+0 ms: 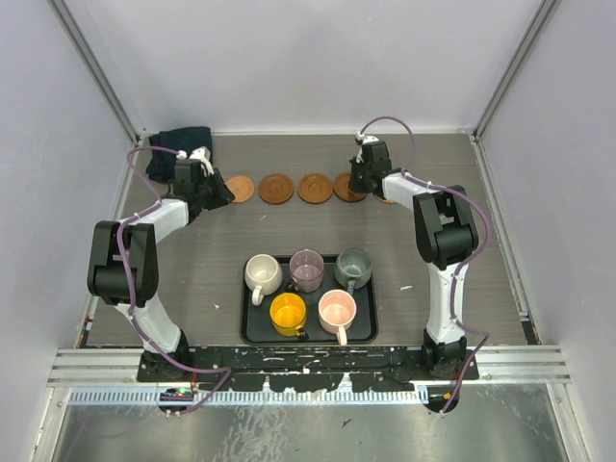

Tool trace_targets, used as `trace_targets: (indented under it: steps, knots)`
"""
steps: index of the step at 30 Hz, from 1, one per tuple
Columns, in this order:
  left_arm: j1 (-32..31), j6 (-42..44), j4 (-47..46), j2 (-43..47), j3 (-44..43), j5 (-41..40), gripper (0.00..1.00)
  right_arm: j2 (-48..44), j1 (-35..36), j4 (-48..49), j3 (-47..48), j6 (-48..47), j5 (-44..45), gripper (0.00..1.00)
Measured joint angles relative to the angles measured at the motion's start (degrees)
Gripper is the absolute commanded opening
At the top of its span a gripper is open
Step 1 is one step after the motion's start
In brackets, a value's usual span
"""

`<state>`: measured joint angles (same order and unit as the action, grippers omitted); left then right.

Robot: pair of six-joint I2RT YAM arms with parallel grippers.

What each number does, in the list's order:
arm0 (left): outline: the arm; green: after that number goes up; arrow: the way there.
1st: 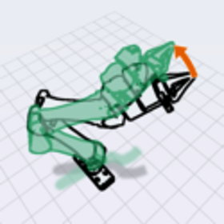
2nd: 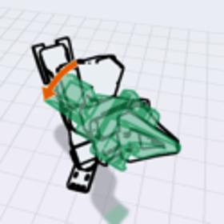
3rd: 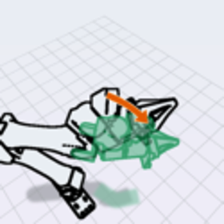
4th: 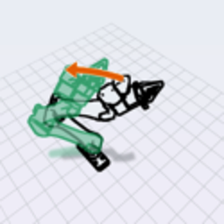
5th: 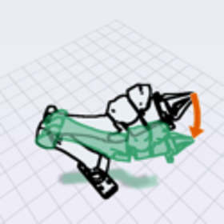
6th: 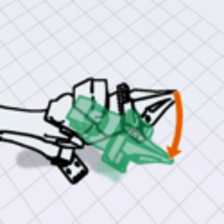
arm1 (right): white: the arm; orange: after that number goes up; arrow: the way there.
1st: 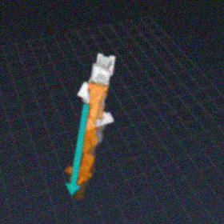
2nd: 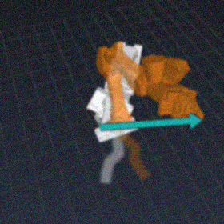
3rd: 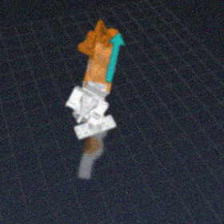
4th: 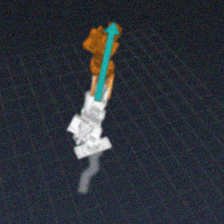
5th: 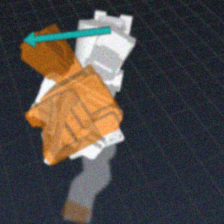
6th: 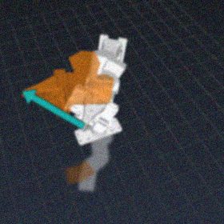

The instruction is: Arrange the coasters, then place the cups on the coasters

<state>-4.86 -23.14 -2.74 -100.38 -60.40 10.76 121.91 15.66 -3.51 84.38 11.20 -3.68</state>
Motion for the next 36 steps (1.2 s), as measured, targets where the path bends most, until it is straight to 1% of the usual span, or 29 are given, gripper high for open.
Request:
trace_targets:
  steps: [11,18,36]
  knots:
    - [0.0,0.0,0.0,0.0,0.0,0.0,0.28,1.5,0.0,1.1,-0.2,0.5,0.2,0.01]
    - [0.0,0.0,0.0,0.0,0.0,0.0,0.28,1.3,0.0,4.4,-1.8,0.8,0.9,0.01]
    - [0.0,0.0,0.0,0.0,0.0,0.4,0.28,-0.2,0.0,5.0,-4.1,1.5,4.1,0.01]
